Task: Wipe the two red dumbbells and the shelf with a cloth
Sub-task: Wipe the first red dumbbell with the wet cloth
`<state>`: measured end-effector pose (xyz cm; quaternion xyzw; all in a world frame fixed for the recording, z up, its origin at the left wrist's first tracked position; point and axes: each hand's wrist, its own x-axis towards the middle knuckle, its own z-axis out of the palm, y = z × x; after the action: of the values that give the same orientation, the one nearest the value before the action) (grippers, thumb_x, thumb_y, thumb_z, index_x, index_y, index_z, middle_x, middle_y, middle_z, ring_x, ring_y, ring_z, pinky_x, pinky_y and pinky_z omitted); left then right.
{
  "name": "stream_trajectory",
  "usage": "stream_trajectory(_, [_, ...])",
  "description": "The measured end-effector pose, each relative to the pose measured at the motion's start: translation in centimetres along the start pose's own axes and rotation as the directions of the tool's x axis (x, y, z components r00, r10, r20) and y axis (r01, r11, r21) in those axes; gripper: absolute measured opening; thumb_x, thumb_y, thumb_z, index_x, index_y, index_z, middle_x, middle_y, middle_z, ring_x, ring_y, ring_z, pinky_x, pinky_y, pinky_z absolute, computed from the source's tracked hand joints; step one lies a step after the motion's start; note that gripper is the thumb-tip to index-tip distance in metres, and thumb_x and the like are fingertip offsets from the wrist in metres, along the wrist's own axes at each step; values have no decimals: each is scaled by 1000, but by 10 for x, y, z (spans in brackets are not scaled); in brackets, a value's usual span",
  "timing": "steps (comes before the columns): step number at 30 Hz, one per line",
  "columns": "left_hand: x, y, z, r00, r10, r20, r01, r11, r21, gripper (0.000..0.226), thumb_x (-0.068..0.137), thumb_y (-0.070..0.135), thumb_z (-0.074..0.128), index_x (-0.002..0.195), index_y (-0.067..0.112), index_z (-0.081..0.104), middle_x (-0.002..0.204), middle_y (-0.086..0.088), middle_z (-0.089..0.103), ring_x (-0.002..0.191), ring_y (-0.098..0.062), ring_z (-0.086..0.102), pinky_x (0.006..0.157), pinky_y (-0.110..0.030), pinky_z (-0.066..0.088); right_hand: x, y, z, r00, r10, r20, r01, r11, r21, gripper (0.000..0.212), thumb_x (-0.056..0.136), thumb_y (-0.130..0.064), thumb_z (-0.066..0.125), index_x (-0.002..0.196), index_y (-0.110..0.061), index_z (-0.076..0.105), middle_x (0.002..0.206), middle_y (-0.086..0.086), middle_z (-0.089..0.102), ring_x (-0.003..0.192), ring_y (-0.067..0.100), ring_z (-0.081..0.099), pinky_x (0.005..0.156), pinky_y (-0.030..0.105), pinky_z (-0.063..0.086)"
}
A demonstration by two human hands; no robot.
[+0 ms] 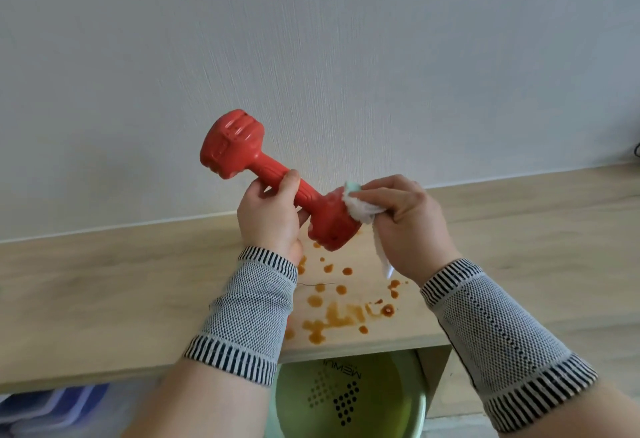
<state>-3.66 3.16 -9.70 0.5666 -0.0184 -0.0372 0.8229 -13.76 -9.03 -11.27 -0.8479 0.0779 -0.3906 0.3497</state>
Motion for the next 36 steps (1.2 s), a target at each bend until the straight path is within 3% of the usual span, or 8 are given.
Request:
stream_trajectory(5, [5,3,-10,998,-36,-47,35,999,-11,26,88,20,71,111,12,64,107,-14,69,96,-29,69,70,-38,60,-8,-13,12,976,-214,26,215,973,-78,31,77,0,57,85,-23,76,98,-10,65,92,13,48,75,12,39])
stream_trajectory(10, [1,0,-17,996,-78,-39,77,996,-38,30,88,18,71,113,6,62,97,-14,64,87,-29,67,47,-24,51,-2,-5,19,999,-2,-43,1,1000,-23,33,83,1,55,96,-22,75,101,-9,65,96,18,55,81,35,50])
stream_trajectory(15, [1,4,-23,997,-77,-22,77,997,-13,20,88,20,71,103,8,66,88,-7,67,84,-22,68,55,-26,54,-10,-17,15,989,-89,114,99,992,-82,25,79,-8,64,100,-21,68,106,-8,60,98,20,54,81,29,45])
stream_trajectory(19, [-3,8,-26,992,-124,31,125,992,-9,9,92,17,65,90,8,64,86,-9,66,85,-23,69,58,-30,56,-2,-29,2,981,89,174,-101,993,59,12,87,-29,61,91,-19,67,99,-8,61,87,6,58,73,17,47])
stream_trajectory(25, [-12,7,-15,986,-129,109,131,991,-12,20,98,16,55,104,-2,59,92,-16,65,87,-27,69,76,-43,60,-2,-21,-13,934,345,97,-354,930,100,28,88,-31,59,79,-5,67,86,11,65,77,28,63,69,42,52])
stream_trajectory(31, [-18,8,-11,985,-121,124,142,975,-173,9,98,10,53,103,3,56,100,-10,60,88,-20,70,81,-40,58,-6,-17,-27,736,644,209,-656,601,457,22,88,-31,62,83,-11,69,65,2,69,57,13,67,54,28,55])
stream_trajectory(34, [-16,13,-12,985,-142,96,166,937,-308,9,98,5,52,90,7,56,92,-5,57,82,-15,65,81,-28,55,-9,-11,-32,750,648,131,-631,642,436,21,88,-34,61,86,-13,67,77,9,71,64,18,68,58,36,57])
stream_trajectory(36, [-16,15,-13,982,-161,97,185,920,-345,13,97,3,52,86,8,56,88,-4,57,80,-14,62,80,-27,53,-9,-11,-29,831,556,2,-534,797,284,23,88,-33,59,90,-10,65,87,17,68,75,29,66,63,43,56])
